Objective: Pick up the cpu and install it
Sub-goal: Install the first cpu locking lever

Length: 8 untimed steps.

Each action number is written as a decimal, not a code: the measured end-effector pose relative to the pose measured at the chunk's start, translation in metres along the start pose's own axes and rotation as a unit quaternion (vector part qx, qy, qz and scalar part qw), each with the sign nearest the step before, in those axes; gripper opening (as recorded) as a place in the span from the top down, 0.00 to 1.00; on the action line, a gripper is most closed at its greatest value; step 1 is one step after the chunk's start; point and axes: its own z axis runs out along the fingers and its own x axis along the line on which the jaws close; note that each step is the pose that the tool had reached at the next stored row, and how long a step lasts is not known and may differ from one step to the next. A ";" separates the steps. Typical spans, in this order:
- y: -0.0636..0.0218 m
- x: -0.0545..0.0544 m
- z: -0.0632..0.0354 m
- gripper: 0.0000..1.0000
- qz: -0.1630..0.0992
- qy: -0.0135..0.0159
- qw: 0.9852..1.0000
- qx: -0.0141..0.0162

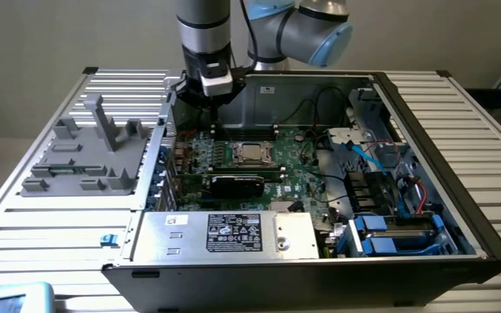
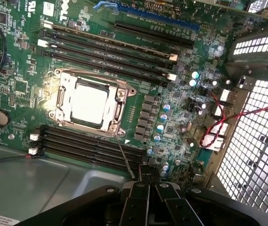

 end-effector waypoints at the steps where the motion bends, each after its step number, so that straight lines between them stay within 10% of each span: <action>1: 0.0001 0.000 0.0008 0.89 0.003 0.001 1.000 0.002; 8: 0.0012 0.000 0.0057 0.89 0.024 0.006 1.000 0.011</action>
